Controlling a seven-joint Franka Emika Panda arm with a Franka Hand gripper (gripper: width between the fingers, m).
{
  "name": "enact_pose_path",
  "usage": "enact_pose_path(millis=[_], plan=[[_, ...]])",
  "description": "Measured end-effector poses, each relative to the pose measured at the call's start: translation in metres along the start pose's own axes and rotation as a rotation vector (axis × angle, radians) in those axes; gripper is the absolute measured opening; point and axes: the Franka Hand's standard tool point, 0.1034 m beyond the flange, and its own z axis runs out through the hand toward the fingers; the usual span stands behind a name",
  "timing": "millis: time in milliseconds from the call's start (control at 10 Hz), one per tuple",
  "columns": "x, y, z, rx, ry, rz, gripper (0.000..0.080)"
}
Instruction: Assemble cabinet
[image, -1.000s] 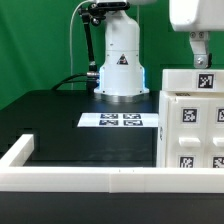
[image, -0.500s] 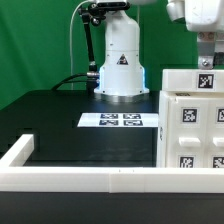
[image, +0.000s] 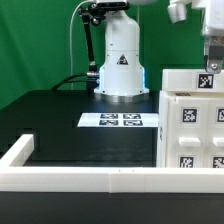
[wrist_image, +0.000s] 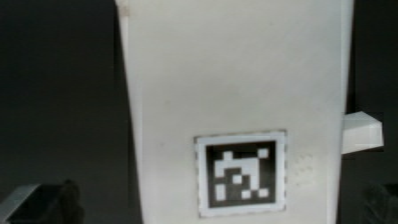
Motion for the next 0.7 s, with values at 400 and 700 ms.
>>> enact_pose_path(millis=[400, 700], plan=[[-0.0036, -0.0021, 0.0033, 0.006, -0.003, 0.01, 0.0797], [-0.0041, -0.0023, 0.0038, 0.007, -0.004, 0.018, 0.0604]])
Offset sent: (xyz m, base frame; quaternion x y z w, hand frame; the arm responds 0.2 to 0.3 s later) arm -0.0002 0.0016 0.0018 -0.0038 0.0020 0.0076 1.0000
